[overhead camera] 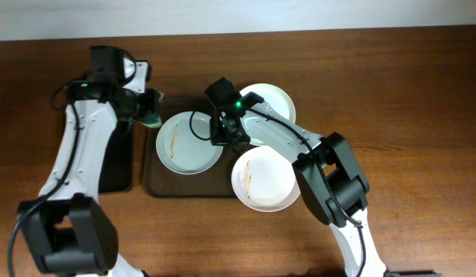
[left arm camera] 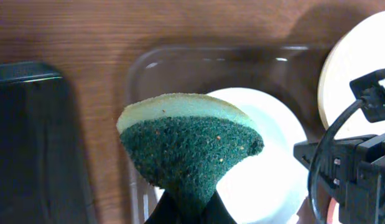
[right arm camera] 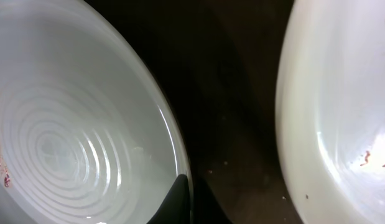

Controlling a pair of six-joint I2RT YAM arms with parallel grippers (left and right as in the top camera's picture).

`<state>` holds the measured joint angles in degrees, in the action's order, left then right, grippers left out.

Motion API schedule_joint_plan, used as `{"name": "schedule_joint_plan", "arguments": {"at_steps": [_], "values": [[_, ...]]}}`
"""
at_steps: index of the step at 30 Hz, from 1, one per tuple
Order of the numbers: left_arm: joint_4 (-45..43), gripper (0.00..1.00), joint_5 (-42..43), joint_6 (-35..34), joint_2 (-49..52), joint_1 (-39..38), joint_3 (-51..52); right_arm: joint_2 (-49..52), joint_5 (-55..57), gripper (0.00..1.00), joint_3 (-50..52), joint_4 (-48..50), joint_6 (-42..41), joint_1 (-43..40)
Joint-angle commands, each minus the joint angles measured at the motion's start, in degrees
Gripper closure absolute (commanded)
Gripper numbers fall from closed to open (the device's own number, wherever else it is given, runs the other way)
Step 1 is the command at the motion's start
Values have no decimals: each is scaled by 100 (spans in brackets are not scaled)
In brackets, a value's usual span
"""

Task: Clean dirty plates on tray and stack at the side
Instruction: 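Lower the sponge onto the held plate with the left gripper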

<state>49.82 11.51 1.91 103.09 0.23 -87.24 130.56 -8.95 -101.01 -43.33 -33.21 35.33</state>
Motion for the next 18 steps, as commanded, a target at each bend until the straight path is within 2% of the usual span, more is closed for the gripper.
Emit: {"name": "schedule_joint_plan", "arguments": {"at_steps": [1, 5, 8, 12, 18], "values": [[-136, 99, 138, -57, 684, -372, -76, 101, -127, 96, 63, 37, -31, 0], [-219, 99, 142, -9, 1394, -428, -76, 103, -560, 96, 68, 155, 144, -15], [-297, 99, 105, 297, 1788, -428, -76, 103, -785, 96, 155, 319, 212, -22], [-546, 99, -413, 315, 2059, -354, -76, 103, -1224, 96, 376, 570, 229, -221], [-87, 99, -774, 444, 2205, -354, -76, 103, -1250, 96, 400, 595, 232, -348]]}}
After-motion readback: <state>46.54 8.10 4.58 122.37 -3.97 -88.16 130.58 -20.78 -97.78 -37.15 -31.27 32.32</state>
